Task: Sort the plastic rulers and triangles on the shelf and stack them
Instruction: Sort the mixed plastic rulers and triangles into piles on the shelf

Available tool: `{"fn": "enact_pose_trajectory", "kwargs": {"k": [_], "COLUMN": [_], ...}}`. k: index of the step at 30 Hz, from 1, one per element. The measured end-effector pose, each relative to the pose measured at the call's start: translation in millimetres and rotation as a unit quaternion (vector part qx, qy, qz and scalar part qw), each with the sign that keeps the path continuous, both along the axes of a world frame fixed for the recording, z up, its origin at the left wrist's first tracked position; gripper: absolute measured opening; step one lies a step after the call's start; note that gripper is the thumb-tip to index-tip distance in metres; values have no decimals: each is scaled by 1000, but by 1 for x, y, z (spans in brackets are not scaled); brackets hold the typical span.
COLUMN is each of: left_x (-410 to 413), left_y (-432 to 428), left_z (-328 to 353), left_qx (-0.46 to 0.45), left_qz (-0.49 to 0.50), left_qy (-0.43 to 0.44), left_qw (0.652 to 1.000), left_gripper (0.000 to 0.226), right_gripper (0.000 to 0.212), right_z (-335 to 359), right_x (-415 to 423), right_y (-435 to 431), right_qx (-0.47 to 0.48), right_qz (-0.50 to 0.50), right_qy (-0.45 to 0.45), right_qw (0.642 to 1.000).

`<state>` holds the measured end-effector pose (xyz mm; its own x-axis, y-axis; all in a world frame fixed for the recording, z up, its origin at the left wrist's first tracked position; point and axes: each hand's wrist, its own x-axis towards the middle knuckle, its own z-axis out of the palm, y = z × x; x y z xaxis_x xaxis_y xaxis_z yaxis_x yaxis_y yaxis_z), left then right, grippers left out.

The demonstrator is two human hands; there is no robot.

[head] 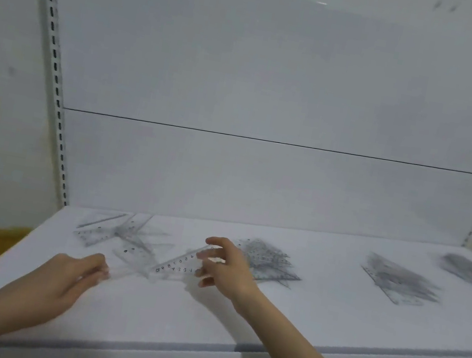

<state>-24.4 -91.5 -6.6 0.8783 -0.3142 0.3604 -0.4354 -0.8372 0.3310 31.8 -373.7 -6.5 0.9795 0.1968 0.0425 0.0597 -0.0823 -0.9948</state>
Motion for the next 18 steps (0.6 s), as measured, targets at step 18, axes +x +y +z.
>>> {"fn": "enact_pose_trajectory", "kwargs": {"k": [18], "left_x": [103], "left_y": [-336], "left_z": [-11], "left_qx": [-53], "left_qz": [-213], "left_qy": [-4], "left_qw": [976], "left_gripper": [48], "right_gripper": [46], "right_z": [-16], "right_x": [31], "right_y": [-400], "right_qx": [-220], "right_qz": [-305], "right_qy": [-5], "right_qw": [926]}}
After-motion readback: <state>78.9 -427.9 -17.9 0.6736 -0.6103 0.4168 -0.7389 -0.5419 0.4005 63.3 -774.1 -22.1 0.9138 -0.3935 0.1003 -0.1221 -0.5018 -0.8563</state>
